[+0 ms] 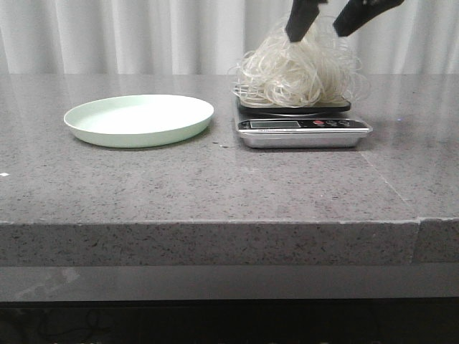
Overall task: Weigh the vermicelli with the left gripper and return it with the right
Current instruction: 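Lower the right gripper onto the vermicelli on the scale and grasp it, then lift the vermicelli with the right gripper and carry it over the plate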
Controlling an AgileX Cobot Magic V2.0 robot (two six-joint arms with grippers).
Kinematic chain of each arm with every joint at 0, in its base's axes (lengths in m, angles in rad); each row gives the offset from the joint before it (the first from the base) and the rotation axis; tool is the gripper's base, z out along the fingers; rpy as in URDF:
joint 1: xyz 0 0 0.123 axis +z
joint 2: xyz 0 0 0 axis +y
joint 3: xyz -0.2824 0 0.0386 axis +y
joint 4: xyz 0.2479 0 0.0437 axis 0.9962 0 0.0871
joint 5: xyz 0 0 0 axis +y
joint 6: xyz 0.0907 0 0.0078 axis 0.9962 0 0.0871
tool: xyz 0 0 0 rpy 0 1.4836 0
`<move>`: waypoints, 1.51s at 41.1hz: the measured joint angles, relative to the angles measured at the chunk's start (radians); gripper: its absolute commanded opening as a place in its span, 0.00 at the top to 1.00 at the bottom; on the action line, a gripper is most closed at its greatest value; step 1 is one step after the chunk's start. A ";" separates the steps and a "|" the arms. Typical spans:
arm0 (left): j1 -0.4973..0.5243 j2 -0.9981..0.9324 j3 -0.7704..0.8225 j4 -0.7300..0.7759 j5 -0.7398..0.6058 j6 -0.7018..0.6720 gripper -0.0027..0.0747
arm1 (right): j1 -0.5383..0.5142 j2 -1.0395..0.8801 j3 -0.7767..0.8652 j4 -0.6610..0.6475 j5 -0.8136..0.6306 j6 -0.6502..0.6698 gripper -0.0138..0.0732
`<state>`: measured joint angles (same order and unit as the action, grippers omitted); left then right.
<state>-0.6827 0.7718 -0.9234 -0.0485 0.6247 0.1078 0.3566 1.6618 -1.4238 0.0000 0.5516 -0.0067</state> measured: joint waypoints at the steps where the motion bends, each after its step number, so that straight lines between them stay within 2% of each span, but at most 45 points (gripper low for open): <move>1: 0.000 0.000 0.000 0.000 0.000 0.000 0.36 | 0.000 0.023 -0.010 -0.011 0.000 0.000 0.21; 5: 0.000 0.000 0.000 0.000 0.000 0.000 0.36 | 0.000 0.074 -0.033 -0.028 0.000 0.000 0.22; 8: 0.000 0.000 0.000 0.000 0.000 0.000 0.36 | 0.000 0.096 -0.043 -0.032 -0.002 0.000 0.26; 13: 0.000 0.000 0.000 0.000 0.000 0.000 0.36 | 0.000 0.112 -0.050 -0.037 -0.006 0.000 0.49; 16: 0.000 0.000 0.000 0.000 0.000 0.000 0.36 | 0.001 0.115 -0.052 -0.037 -0.008 0.000 0.59; 20: 0.000 0.000 0.000 0.000 0.000 0.000 0.36 | 0.001 0.117 -0.058 -0.037 -0.007 0.000 0.66; 31: 0.000 0.000 0.000 0.000 0.000 0.000 0.36 | 0.027 0.118 -0.220 -0.042 0.165 0.000 0.66; 39: 0.000 0.000 0.000 0.000 0.000 0.000 0.36 | 0.107 0.118 -0.399 -0.044 0.251 0.000 0.66; 43: 0.000 0.000 0.000 0.000 0.000 0.000 0.36 | 0.155 0.117 -0.450 -0.044 0.235 0.000 0.66; 55: 0.000 0.000 0.000 0.000 -0.005 0.000 0.36 | 0.286 0.149 -0.470 0.000 0.036 0.000 0.66; 62: 0.000 0.000 0.000 0.000 -0.023 0.000 0.36 | 0.326 0.228 -0.470 0.005 0.001 0.000 0.66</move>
<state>-0.6827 0.7718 -0.9234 -0.0485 0.6015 0.1078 0.6821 1.8897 -1.8943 0.0054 0.5526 -0.0067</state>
